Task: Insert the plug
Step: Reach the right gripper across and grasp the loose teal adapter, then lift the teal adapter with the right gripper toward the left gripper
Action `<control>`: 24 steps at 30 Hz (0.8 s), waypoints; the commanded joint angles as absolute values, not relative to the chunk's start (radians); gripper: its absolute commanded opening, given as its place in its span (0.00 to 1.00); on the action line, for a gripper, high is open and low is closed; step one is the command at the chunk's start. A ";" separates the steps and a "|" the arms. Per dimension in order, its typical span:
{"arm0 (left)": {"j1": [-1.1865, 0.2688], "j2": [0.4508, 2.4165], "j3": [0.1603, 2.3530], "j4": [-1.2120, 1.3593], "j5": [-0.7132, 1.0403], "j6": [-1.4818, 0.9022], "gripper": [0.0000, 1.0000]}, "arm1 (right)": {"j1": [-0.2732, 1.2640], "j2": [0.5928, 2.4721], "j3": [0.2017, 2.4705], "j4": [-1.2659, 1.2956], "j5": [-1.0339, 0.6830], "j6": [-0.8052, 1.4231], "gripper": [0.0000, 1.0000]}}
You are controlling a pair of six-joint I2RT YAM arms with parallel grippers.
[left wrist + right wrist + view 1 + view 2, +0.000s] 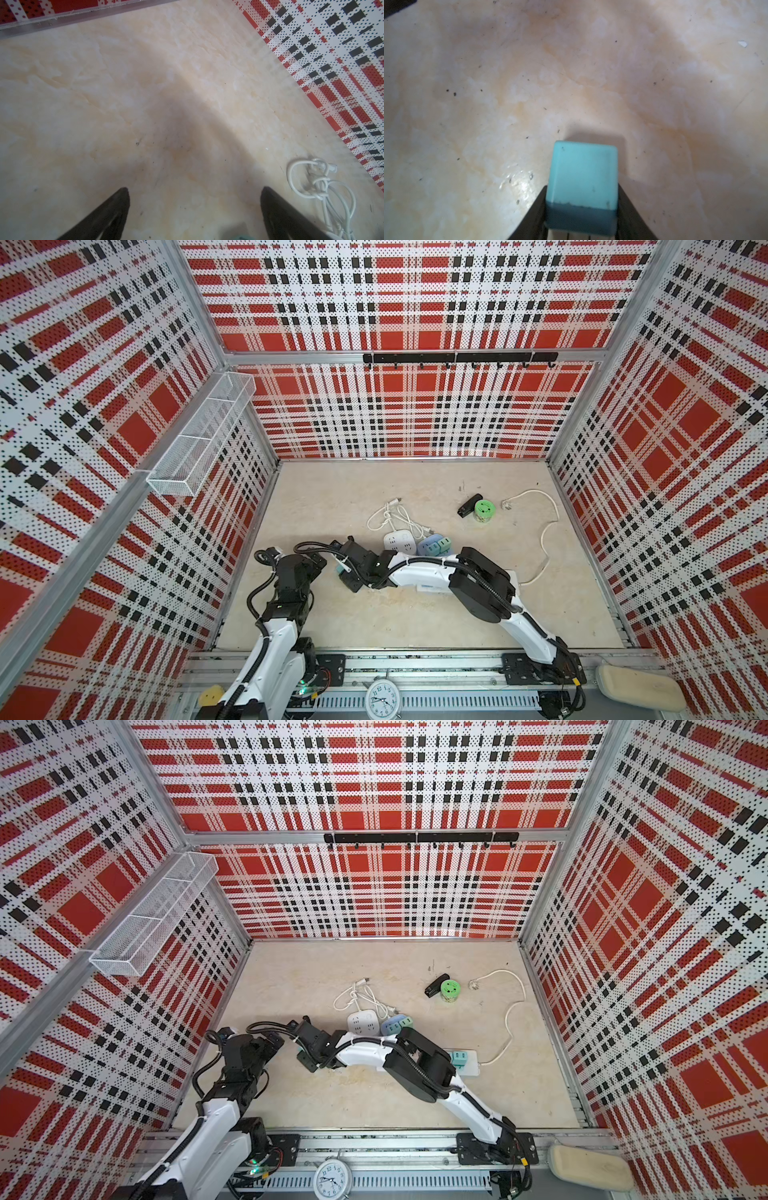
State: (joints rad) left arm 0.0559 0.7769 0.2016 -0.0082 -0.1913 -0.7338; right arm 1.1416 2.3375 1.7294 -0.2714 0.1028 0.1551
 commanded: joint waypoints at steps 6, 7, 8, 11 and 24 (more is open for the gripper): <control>0.067 0.771 0.193 -0.013 -0.190 -0.744 0.99 | 1.139 2.272 1.598 -0.145 0.123 0.186 0.34; 0.068 0.771 0.193 -0.013 -0.187 -0.741 0.99 | 1.140 2.244 1.568 -0.117 0.123 0.187 0.33; 0.068 0.773 0.195 -0.011 -0.183 -0.738 0.99 | 1.140 2.216 1.541 -0.095 0.124 0.186 0.33; 0.069 0.773 0.201 -0.013 -0.167 -0.724 0.99 | 1.140 2.121 1.448 -0.025 0.144 0.177 0.31; 0.068 0.784 0.183 0.161 0.069 -0.612 0.97 | 1.138 1.731 1.012 0.281 0.327 0.054 0.25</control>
State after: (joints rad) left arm 0.0620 0.7727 0.1909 0.0639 -0.0223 -0.6617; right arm 1.1393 1.7844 1.0695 0.1448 0.2546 0.1101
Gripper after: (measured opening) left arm 0.975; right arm 0.447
